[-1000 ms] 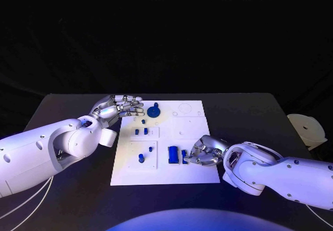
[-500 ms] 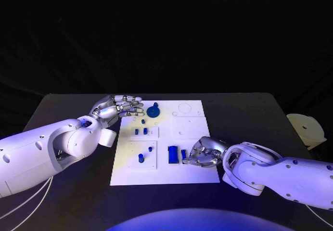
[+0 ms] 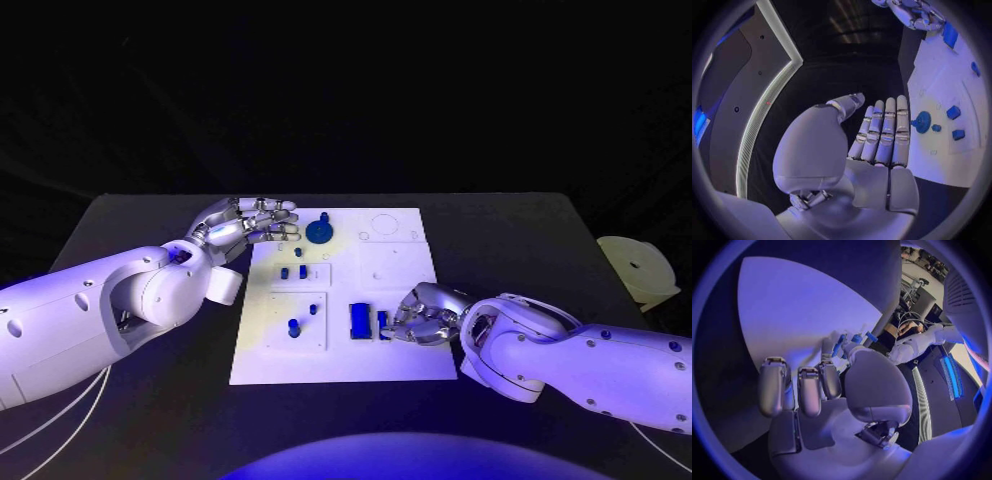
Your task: Assemble the parts on the task board
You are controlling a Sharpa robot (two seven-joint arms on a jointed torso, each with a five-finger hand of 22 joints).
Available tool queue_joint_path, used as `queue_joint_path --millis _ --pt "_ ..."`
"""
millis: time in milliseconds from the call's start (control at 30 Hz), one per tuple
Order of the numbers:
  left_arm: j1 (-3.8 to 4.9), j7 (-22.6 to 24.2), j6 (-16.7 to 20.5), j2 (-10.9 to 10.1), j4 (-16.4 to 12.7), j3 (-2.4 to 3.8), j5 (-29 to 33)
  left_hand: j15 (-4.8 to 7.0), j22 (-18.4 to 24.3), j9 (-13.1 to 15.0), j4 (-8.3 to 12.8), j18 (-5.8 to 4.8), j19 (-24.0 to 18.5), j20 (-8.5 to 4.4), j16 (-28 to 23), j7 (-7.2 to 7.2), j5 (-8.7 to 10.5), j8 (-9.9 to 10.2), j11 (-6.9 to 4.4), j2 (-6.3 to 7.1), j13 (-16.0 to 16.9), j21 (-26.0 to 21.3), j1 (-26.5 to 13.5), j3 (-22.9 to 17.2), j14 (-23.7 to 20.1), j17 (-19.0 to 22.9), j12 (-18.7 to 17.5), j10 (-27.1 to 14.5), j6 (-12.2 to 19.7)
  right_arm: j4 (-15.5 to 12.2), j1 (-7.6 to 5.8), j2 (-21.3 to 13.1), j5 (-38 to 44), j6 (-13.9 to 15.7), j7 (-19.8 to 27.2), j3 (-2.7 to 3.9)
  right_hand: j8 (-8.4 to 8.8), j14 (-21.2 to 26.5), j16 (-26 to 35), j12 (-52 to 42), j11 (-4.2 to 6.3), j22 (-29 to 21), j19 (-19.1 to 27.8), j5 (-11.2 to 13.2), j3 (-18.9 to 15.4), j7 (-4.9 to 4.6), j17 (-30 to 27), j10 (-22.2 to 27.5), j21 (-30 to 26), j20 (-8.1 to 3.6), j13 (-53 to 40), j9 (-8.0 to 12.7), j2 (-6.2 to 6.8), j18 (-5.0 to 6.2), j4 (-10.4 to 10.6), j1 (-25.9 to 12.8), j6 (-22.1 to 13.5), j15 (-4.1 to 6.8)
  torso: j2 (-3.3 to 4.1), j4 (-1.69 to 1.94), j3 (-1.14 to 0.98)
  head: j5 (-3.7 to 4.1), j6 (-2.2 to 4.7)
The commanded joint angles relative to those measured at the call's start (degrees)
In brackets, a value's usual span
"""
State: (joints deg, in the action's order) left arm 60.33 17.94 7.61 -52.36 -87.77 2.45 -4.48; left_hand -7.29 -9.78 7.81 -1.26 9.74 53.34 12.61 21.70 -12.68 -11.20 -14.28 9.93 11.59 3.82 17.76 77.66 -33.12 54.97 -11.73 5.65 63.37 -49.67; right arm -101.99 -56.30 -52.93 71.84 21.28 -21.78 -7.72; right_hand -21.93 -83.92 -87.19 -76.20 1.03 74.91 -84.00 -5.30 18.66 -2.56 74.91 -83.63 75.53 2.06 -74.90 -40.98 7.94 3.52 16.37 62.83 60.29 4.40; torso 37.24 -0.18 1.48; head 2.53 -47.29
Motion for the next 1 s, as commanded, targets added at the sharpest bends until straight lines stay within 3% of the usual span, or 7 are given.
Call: queue_joint_path --millis 33,233,467,633,700,933,1000 --pt "-0.02 0.2 -1.0 0.2 0.0 0.01 -0.2 -0.03 0.0 -0.1 -0.1 0.53 0.3 0.19 -0.2 -1.05 -0.16 0.3 0.0 -0.58 0.0 -0.4 0.1 -0.2 -0.3 -0.1 0.2 -0.5 0.5 0.0 0.13 -0.1 1.2 -0.5 -0.2 -0.08 0.06 -4.9 -0.3 -0.3 0.22 11.5 -1.5 0.2 -0.3 -0.29 9.2 -0.6 0.3 -0.39 -5.4 0.0 0.11 -0.83 -0.1 0.6 0.0 0.27 -0.08 -0.17 -0.01 -0.04 0.17" --pt "-0.14 0.3 -1.1 0.3 0.3 -0.05 -0.2 -0.03 0.0 -0.1 -0.1 0.53 0.3 0.19 -0.2 -1.05 -0.16 0.3 0.0 -0.58 0.0 -0.4 0.1 -0.2 -0.3 -0.1 0.2 -0.5 0.5 -1.3 -0.15 -1.2 -1.4 2.2 3.7 -0.06 0.17 -4.8 -0.1 0.7 0.14 11.3 -1.2 -0.1 -0.9 -0.44 8.7 -0.1 -0.7 -0.39 -4.7 0.1 0.39 -0.66 0.0 0.5 -0.3 0.24 -0.27 -0.08 0.06 0.17 0.48" --pt "-0.9 1.9 -1.2 0.5 1.1 -0.09 0.1 -0.03 0.2 -0.1 -0.1 0.53 0.5 0.2 -0.2 -0.96 -0.12 0.2 -0.03 -0.67 0.1 -0.6 0.0 -0.2 -0.3 -0.2 0.5 -0.5 0.5 0.2 -2.98 -2.2 -21.0 5.7 22.1 -0.01 1.04 -3.8 2.0 5.7 -0.96 9.3 1.5 -2.1 -1.9 -1.75 4.7 2.9 -8.4 0.24 -1.4 -0.4 -0.4 0.67 -0.9 4.4 -4.4 -0.6 -0.99 -0.42 0.25 0.39 1.48" --pt "-1.57 4.9 -1.1 1.3 2.7 -0.09 1.1 0.04 0.4 0.0 -0.4 0.54 0.6 0.24 -0.2 -0.57 0.03 -0.1 -0.29 -1.0 0.1 -0.9 -0.3 -0.2 -0.4 -0.3 0.8 -0.3 0.1 5.0 -5.56 -1.8 -36.9 5.5 33.7 0.07 4.23 1.0 11.2 24.5 -3.11 2.8 10.2 -1.8 -0.9 -4.24 -9.6 14.4 -30.9 1.78 11.7 0.5 -1.21 4.17 -3.1 9.3 -9.7 -2.44 -2.09 -0.55 0.67 0.62 2.5" --pt "-1.84 6.0 -0.8 1.9 4.0 -0.09 1.8 0.08 0.5 0.1 -0.6 0.55 0.6 0.27 -0.2 -0.36 0.19 -0.3 -0.39 -1.05 0.1 -1.1 -0.5 0.0 -0.4 -0.3 0.9 -0.3 -0.1 8.1 -6.46 -1.0 -42.3 4.7 37.2 0.14 5.13 5.6 19.8 35.7 -3.98 -3.2 17.2 -1.5 -0.2 -5.06 -20.0 21.4 -47.5 2.72 20.2 0.8 -1.36 6.52 -3.7 10.3 -10.8 -3.3 -2.73 -0.57 0.84 0.65 3.4" --pt "-2.57 9.7 1.7 4.1 8.9 -0.08 5.4 -0.02 1.2 0.2 -1.2 0.53 0.4 0.53 -0.9 0.15 0.41 -0.6 -0.59 -0.94 0.0 -2.2 -1.2 0.6 -1.2 -0.3 1.0 -0.6 -0.4 20.7 -8.03 4.0 -57.6 0.1 44.9 0.55 7.59 17.0 37.9 44.0 -6.16 -9.8 23.0 -0.3 2.7 -7.29 -36.5 27.1 -56.6 4.9 28.3 2.9 -1.17 6.56 -4.7 11.9 -13.1 -5.6 -4.2 -0.77 0.97 0.38 7.52" --pt "-2.77 11.1 3.0 5.4 11.1 -0.07 7.4 -0.69 2.5 0.2 -1.6 -0.22 -2.5 1.43 -2.9 0.56 0.36 -0.5 -0.51 -0.77 -0.1 -4.8 -1.6 0.7 -3.5 0.2 0.3 -1.5 0.1 24.9 -8.2 6.0 -61.1 -1.7 46.6 0.71 9.4 29.2 48.3 51.8 -8.52 -14.0 31.5 1.6 5.1 -9.57 -40.8 33.2 -63.4 6.78 34.5 4.4 -0.67 5.12 -5.0 12.8 -14.7 -9.32 -4.67 -0.72 0.89 0.23 8.37"
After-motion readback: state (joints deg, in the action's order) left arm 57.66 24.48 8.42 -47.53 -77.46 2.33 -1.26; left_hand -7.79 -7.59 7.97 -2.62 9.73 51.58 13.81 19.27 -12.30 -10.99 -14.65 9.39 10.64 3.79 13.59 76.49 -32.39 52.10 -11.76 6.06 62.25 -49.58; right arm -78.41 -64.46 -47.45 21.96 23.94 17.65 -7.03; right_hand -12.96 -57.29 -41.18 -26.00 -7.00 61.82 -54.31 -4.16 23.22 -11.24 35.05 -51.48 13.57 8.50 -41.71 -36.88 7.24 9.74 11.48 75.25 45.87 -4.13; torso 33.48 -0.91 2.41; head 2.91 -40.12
